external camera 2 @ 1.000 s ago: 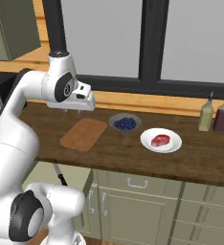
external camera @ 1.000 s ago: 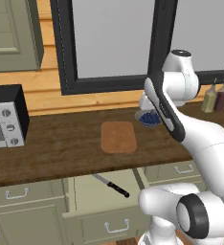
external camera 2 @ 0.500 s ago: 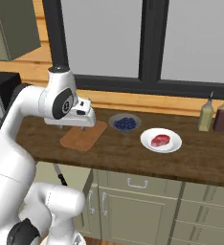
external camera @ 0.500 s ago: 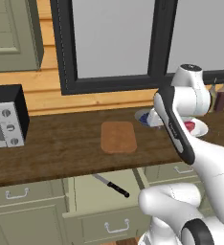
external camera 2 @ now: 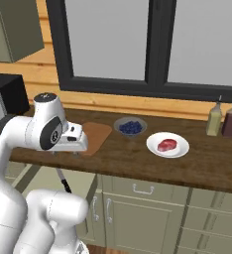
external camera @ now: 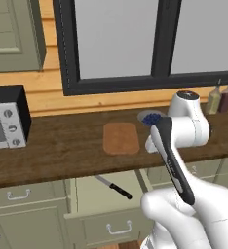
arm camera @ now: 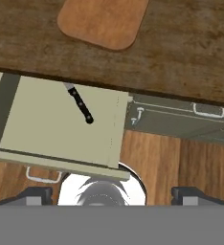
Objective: Pick up the knife from the drawer and place it on the cutting board. Then place the meat from the plate to the cutting board.
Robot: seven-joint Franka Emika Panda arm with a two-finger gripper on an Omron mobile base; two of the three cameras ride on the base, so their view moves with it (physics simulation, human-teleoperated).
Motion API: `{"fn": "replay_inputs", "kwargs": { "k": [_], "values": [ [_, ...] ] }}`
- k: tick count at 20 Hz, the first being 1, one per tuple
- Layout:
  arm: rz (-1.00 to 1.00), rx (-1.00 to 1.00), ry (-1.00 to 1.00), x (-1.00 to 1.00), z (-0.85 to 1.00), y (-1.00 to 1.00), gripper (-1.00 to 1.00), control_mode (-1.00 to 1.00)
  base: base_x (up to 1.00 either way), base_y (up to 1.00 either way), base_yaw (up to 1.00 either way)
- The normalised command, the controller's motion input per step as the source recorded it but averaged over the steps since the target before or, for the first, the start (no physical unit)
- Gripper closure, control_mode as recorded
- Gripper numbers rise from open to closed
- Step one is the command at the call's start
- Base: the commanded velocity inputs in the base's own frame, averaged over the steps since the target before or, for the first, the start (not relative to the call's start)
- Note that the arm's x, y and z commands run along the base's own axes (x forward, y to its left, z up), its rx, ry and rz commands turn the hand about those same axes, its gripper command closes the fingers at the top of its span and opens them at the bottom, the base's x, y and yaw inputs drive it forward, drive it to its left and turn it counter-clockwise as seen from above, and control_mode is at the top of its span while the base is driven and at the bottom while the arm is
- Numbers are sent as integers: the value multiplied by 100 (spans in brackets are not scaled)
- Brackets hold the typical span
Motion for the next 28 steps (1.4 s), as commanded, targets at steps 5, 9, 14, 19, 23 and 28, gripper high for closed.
{"fn": "replay_inputs", "kwargs": {
  "k": [5, 9, 14, 19, 23, 28],
  "values": [
    [0, 0, 0, 0, 0, 0, -100, 100, -41, -24, 17],
    [0, 0, 0, 0, 0, 0, -100, 100, -3, -65, 27],
    [0, 0, 0, 0, 0, 0, -100, 100, 4, -67, 34],
    [0, 0, 0, 0, 0, 0, -100, 100, 22, -35, 36],
    [0, 0, 0, 0, 0, 0, -100, 100, 52, -19, 35],
    [0, 0, 0, 0, 0, 0, -100, 100, 54, -46, 31]
  ]
}}
